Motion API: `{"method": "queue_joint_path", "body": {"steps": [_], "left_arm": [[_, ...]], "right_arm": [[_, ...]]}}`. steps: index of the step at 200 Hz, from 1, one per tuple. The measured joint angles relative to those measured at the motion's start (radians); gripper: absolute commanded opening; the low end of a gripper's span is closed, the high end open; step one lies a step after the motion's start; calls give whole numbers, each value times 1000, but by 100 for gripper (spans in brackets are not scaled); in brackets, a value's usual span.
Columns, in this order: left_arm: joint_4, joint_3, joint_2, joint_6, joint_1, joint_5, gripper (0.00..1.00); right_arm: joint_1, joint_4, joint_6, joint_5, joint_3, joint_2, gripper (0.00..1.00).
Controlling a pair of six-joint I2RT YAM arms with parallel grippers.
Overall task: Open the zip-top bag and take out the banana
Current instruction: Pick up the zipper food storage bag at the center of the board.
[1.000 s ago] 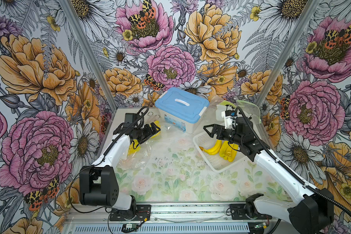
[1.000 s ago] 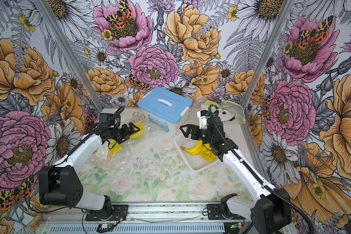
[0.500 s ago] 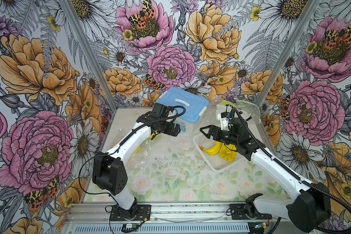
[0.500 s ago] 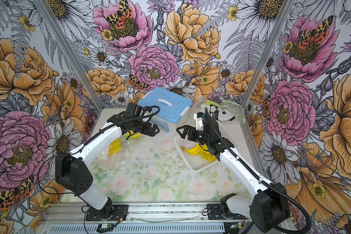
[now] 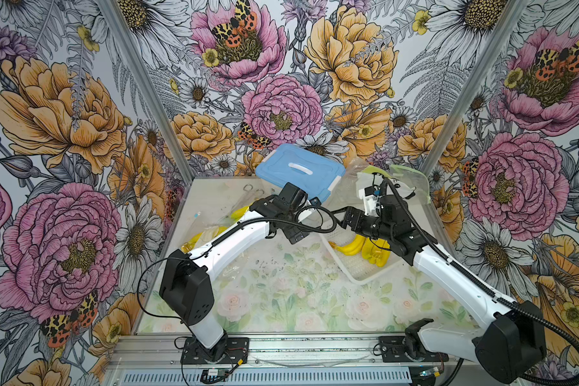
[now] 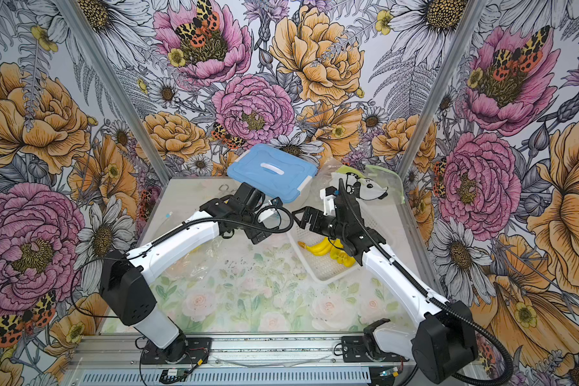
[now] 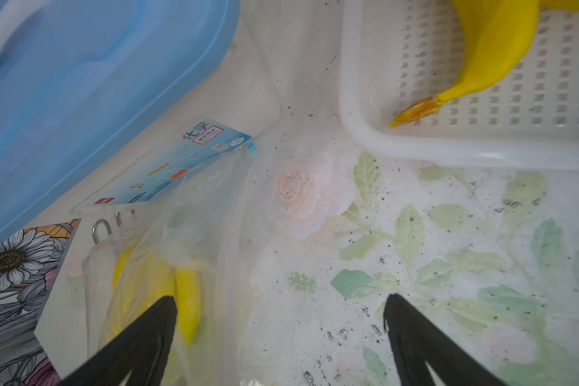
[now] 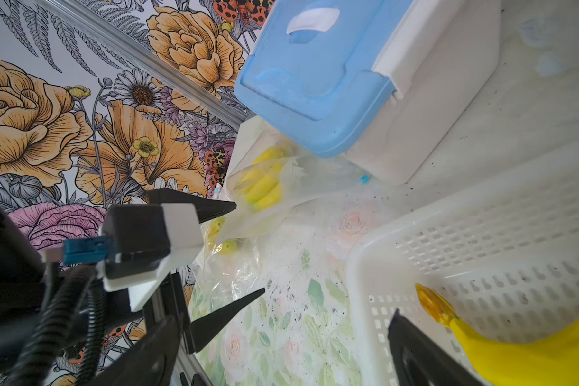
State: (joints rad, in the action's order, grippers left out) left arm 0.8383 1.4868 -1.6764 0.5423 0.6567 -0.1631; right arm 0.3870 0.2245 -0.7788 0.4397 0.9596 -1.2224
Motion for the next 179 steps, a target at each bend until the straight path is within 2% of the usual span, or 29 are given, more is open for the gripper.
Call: {"method": "queue_joint_path", "body": {"steps": [13, 25, 36, 44, 53, 65, 73, 108, 142, 155, 179], "left_arm": [[-1, 0, -20, 14, 0, -33, 82], [-1, 0, -37, 19, -1, -60, 66], [-2, 0, -50, 34, -1, -80, 60], [-3, 2, -58, 31, -1, -90, 52], [-4, 4, -67, 36, -3, -99, 39], [-5, 6, -76, 31, -7, -109, 13], [-5, 7, -79, 32, -10, -114, 0], [6, 7, -59, -39, -14, -113, 0], [31, -32, 84, -204, 6, -70, 0], [37, -62, 153, -286, 47, -52, 0], [37, -129, 218, -436, 183, -31, 0]], "right_arm": [[0, 0, -8, -2, -11, 11, 99], [0, 0, -15, -6, -24, 25, 99], [0, 0, -18, -9, -35, 34, 100], [0, 1, -22, -10, -41, 39, 100], [0, 2, -26, -14, -42, 40, 99], [0, 2, -30, -18, -42, 40, 99], [0, 3, -33, -20, -42, 41, 100], [0, 3, -44, -20, -43, 47, 100], [0, 37, -71, 3, -39, 38, 99], [0, 61, -99, 31, -26, 8, 100], [16, 87, -153, 66, -14, -46, 100]]}}
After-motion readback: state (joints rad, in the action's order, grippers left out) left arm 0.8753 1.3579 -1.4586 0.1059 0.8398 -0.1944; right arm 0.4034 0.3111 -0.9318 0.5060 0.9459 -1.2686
